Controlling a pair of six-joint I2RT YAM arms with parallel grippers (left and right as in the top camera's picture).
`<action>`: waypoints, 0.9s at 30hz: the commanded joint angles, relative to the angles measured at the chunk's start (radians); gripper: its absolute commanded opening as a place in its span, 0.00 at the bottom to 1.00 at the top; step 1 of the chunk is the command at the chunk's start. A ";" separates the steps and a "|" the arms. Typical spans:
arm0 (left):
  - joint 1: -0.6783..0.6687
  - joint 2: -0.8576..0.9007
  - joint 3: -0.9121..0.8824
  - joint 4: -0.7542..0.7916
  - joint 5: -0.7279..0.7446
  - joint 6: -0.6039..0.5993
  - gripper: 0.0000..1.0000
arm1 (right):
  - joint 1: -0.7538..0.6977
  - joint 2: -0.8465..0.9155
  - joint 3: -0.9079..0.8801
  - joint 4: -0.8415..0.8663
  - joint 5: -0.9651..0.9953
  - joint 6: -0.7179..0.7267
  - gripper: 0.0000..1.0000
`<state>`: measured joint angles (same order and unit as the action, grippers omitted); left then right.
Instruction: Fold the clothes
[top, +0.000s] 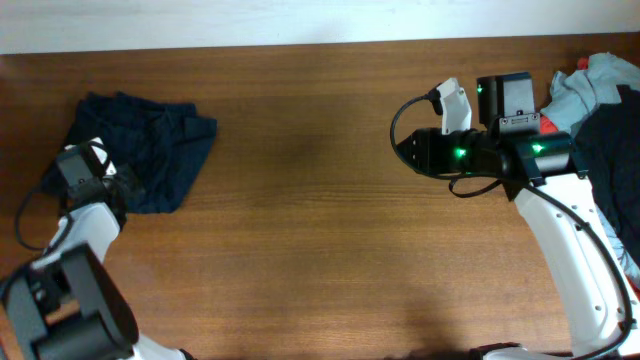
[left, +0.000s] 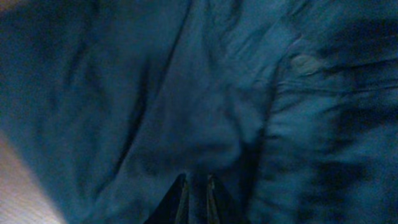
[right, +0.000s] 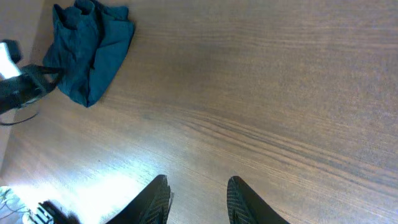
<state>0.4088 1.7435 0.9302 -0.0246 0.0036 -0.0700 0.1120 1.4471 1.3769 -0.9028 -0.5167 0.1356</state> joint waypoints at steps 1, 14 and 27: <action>0.001 0.101 0.000 0.039 -0.036 0.021 0.11 | 0.005 -0.014 0.003 -0.024 -0.002 0.001 0.36; 0.257 0.106 0.001 -0.261 -0.063 -0.262 0.05 | 0.005 -0.014 0.003 -0.040 -0.002 0.000 0.36; 0.208 -0.344 0.339 -0.679 0.531 0.191 0.25 | 0.004 -0.087 0.089 -0.012 0.232 -0.061 0.38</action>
<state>0.6571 1.5120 1.1637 -0.6266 0.3500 -0.0753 0.1120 1.4204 1.3933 -0.9257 -0.4118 0.0929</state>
